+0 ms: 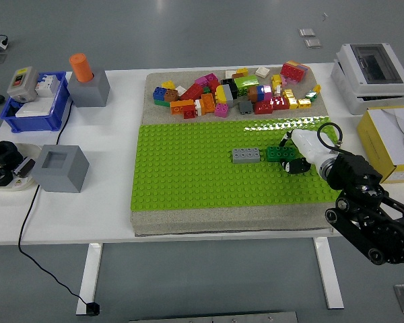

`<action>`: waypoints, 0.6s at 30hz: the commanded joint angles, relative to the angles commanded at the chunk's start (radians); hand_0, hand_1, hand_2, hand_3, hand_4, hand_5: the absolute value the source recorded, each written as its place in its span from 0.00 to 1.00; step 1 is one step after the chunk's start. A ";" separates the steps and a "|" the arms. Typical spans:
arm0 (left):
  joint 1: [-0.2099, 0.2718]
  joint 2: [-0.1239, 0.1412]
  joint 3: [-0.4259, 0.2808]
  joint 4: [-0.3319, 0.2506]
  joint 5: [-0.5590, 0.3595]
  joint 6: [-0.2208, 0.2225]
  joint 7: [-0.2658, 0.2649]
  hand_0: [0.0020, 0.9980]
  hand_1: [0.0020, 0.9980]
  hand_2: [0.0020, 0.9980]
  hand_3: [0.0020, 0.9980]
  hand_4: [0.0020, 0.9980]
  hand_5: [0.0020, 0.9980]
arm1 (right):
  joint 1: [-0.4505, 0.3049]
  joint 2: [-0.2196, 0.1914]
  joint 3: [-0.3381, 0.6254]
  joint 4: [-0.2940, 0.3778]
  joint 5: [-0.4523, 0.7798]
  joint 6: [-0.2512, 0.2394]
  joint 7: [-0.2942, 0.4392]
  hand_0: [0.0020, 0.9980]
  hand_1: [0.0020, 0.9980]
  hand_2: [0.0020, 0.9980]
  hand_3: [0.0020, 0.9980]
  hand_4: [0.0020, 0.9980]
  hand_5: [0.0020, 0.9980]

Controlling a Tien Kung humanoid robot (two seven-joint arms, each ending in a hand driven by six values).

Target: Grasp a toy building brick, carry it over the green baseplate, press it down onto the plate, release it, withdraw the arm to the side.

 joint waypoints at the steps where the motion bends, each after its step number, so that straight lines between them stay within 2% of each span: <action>1: 0.000 0.000 0.000 0.000 0.000 0.000 0.000 0.66 0.64 0.65 0.67 0.71 0.21 | 0.001 0.001 0.000 -0.001 0.000 0.000 0.000 0.78 0.79 0.83 0.54 0.61 0.17; 18: -0.001 0.000 0.001 0.000 0.001 0.000 -0.001 0.66 0.64 0.65 0.67 0.71 0.21 | 0.008 0.006 -0.005 0.005 0.001 -0.003 0.004 0.78 0.79 0.82 0.54 0.61 0.16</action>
